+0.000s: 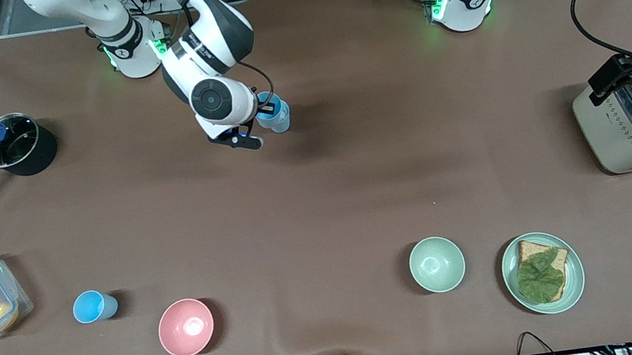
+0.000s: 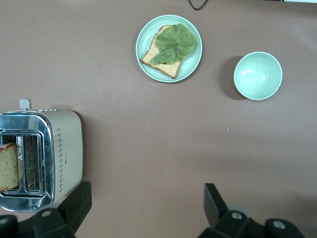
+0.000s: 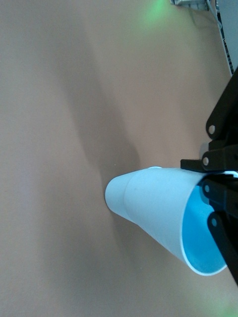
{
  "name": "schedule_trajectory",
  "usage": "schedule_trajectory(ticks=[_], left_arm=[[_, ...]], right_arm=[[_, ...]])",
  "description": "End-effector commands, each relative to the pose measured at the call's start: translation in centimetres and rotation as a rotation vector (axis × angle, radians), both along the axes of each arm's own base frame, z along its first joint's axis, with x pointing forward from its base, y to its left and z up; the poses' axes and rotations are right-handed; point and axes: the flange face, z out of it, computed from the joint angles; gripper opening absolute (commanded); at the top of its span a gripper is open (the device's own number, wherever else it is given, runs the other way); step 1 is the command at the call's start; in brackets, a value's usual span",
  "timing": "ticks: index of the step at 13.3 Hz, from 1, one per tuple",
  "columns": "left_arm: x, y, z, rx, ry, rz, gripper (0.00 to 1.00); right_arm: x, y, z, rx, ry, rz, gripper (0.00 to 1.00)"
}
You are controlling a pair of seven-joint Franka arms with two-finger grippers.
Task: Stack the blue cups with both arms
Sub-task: 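Lower the held blue cup into the placed cup with the right gripper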
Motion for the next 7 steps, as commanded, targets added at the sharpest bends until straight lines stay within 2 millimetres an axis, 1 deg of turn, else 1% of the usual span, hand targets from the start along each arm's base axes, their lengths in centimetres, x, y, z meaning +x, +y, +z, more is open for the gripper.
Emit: schedule_trajectory(ticks=[1, 4, 7], left_arm=[[-0.7, -0.3, -0.5, -0.008, 0.025, -0.024, 1.00], [-1.2, -0.2, 0.3, -0.007, 0.023, -0.016, 1.00], [-2.1, 0.6, 0.9, -0.011, 0.049, -0.006, 1.00]], right_arm=[[-2.6, 1.4, 0.5, 0.000, -0.015, -0.016, 0.00], [-3.0, 1.5, 0.1, -0.003, -0.022, -0.022, 0.00], [-2.9, 1.3, 0.0, -0.007, -0.019, -0.024, 0.00]])
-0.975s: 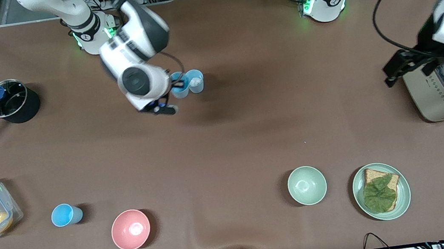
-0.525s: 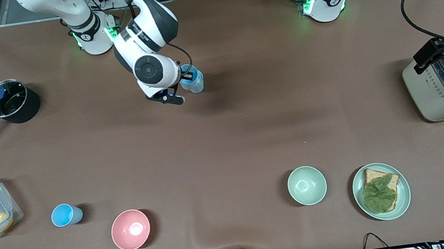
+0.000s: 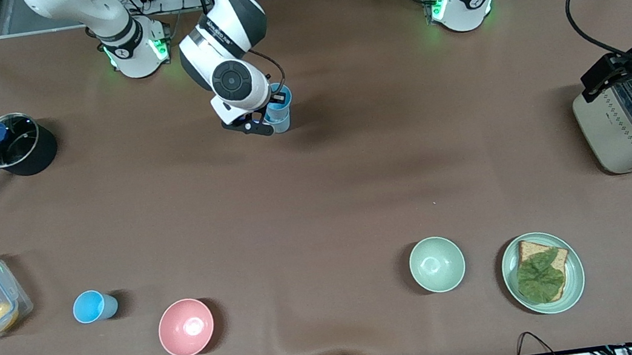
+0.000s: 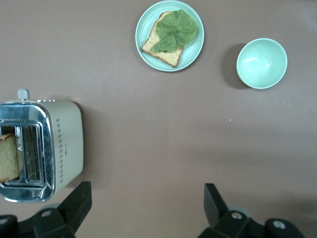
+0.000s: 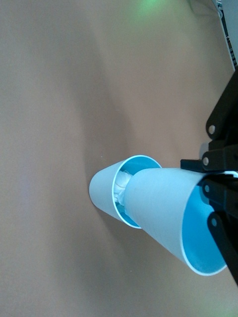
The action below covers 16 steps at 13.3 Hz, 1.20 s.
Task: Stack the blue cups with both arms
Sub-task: 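Lower the held blue cup into the placed cup with the right gripper, then open the right gripper and draw it back from the stacked cups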
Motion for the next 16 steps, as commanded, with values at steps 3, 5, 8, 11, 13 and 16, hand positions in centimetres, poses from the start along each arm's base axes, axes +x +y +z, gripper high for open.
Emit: schedule_trajectory(ticks=[3, 5, 8, 11, 13, 16], left_arm=[[-1.8, 0.7, 1.5, -0.021, 0.024, 0.000, 1.00], [-1.8, 0.7, 1.3, -0.022, 0.028, 0.003, 1.00], [-1.7, 0.7, 1.4, -0.024, 0.026, 0.001, 1.00], [-1.8, 0.6, 1.5, -0.024, 0.025, 0.001, 1.00], [-1.8, 0.3, 1.5, -0.024, 0.025, 0.001, 1.00], [-1.9, 0.6, 1.7, -0.019, 0.020, -0.006, 1.00]], right_arm=[[-0.3, -1.3, 0.5, -0.011, 0.018, -0.037, 0.50], [-0.1, -1.9, 1.4, -0.034, 0.046, -0.013, 1.00], [3.3, -4.9, 3.6, -0.067, 0.030, -0.024, 1.00], [7.2, -10.9, 5.7, -0.059, -0.006, 0.007, 1.00], [10.1, -17.0, 7.0, -0.009, -0.028, 0.093, 1.00], [13.2, -25.3, 9.1, -0.022, -0.100, 0.162, 1.00]])
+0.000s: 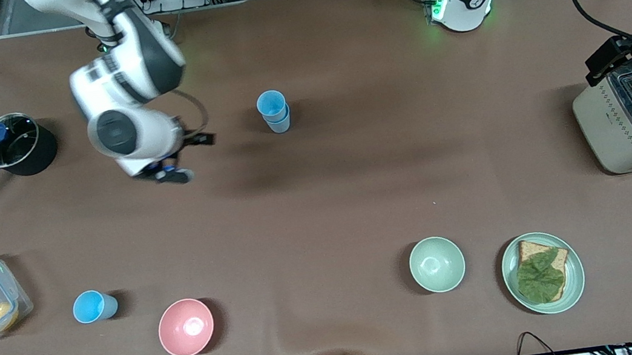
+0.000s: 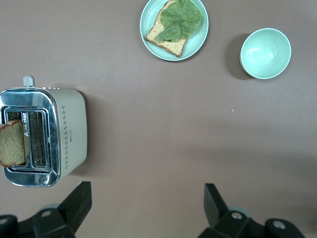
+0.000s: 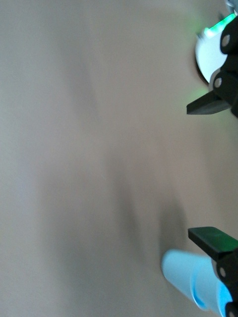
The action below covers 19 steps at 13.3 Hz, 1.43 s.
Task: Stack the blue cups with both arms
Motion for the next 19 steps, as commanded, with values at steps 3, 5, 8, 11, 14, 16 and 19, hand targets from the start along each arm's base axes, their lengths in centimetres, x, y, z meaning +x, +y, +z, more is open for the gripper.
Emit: schedule_trajectory(ticks=[3, 5, 8, 11, 14, 16, 19], left_arm=[[-1.1, 0.2, 1.1, -0.020, 0.004, -0.015, 1.00], [-1.2, 0.2, 1.1, -0.019, 0.006, -0.017, 1.00], [-1.0, -0.7, 0.8, -0.019, 0.012, -0.034, 1.00], [-1.0, -1.1, 0.6, -0.019, 0.017, -0.043, 1.00], [-0.9, -1.0, 0.6, -0.021, 0.017, -0.043, 1.00], [-0.9, -1.1, 0.6, -0.021, 0.017, -0.047, 1.00], [-1.2, -1.8, 0.3, -0.019, 0.040, -0.060, 1.00]], right_arm=[[2.2, -12.8, 4.7, 0.058, -0.095, 0.075, 1.00], [2.5, -17.8, 7.6, 0.078, -0.180, 0.071, 1.00], [2.5, -22.3, 13.6, 0.095, -0.286, 0.125, 1.00], [2.8, -22.0, 19.3, 0.102, -0.322, 0.180, 1.00], [3.1, -21.6, 23.4, 0.088, -0.342, 0.194, 1.00], [3.2, -22.1, 24.8, 0.087, -0.346, 0.181, 1.00], [3.1, -23.3, 24.9, 0.085, -0.344, 0.156, 1.00]])
